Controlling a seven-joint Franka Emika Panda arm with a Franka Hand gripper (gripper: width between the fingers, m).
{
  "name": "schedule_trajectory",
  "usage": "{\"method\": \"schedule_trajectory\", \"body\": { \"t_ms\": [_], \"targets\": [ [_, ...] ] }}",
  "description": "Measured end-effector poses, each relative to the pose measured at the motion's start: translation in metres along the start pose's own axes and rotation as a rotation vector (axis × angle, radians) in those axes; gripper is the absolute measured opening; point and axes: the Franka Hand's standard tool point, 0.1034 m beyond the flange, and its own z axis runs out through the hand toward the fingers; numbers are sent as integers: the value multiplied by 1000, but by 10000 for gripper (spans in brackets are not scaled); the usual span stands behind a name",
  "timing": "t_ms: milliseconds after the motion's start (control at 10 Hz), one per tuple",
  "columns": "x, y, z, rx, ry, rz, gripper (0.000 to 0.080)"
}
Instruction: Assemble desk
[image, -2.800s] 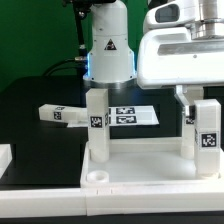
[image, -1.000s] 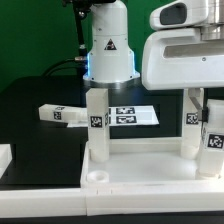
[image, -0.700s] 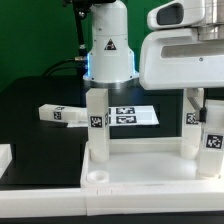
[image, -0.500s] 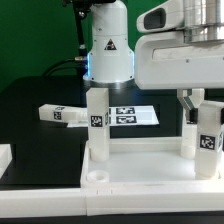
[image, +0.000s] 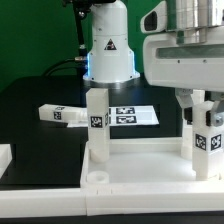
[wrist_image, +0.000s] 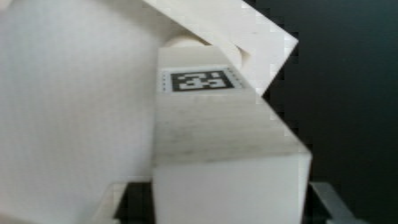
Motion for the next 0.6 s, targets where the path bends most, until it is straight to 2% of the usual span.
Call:
{"method": "schedule_trajectory", "body": {
  "t_ms": [200,300,500,600],
  "targets": [
    [-11,1,1,23,-42,421,298],
    [-16,2,1,56,-54,537,298],
    [-17,4,1,48,-49,436,298],
    [-20,3,-1,23,-50,250,478]
  ]
}}
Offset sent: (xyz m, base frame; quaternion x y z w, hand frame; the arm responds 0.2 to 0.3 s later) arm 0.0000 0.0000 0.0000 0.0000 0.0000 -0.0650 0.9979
